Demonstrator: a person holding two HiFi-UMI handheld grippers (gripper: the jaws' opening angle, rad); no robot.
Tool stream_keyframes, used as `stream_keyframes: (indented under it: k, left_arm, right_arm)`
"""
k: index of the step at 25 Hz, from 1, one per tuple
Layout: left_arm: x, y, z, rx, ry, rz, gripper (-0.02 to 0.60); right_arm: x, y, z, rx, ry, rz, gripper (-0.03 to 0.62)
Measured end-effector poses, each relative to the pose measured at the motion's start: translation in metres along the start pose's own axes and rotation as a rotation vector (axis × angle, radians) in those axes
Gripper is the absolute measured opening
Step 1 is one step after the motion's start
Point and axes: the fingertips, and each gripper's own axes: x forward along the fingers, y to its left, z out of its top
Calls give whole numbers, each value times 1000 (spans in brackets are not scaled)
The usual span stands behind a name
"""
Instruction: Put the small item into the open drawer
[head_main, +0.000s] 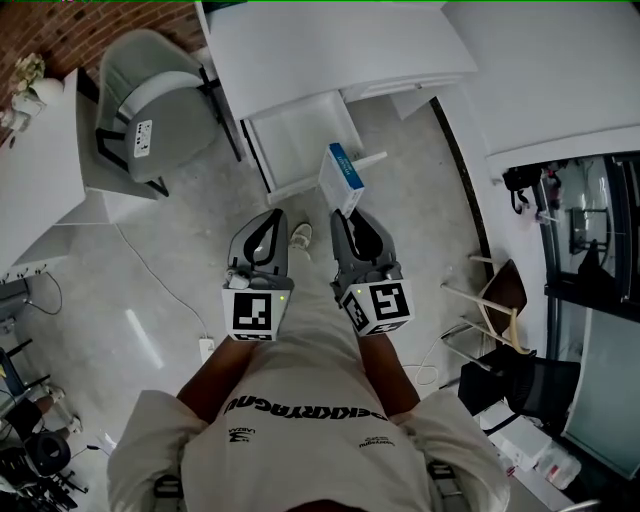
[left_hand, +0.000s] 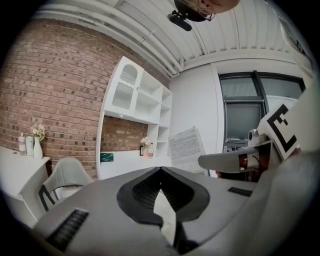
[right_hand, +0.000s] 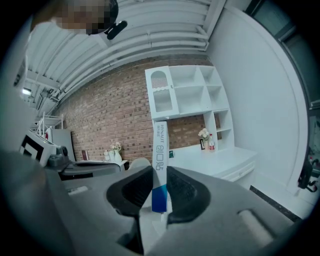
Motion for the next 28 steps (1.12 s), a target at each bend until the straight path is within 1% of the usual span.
stream_keyframes:
  k: [8,11,16,20,22,28]
  left_arm:
    - [94,22,5,4,42,-19,-3]
    - [124,23,2,3,70,-25,-2]
    - [165,35,-12,-2,116,-2,-2]
    - [186,49,-22,2,151,10,-2]
    - [193,58,-26,2,161,2,-2]
    - [215,77,-37,-1,187,-74,-2]
  right_arm:
    - [80,-49,2,27,77,6,81]
    - [103,-68,-6,41,128,6,81]
    - [139,-98,-31,71,233,1,81]
    - [162,-106,-49,93,303,0,81]
    - [172,-105,-56,105,327,-5,81]
    - [199,-102,-79,131,387,-59,81]
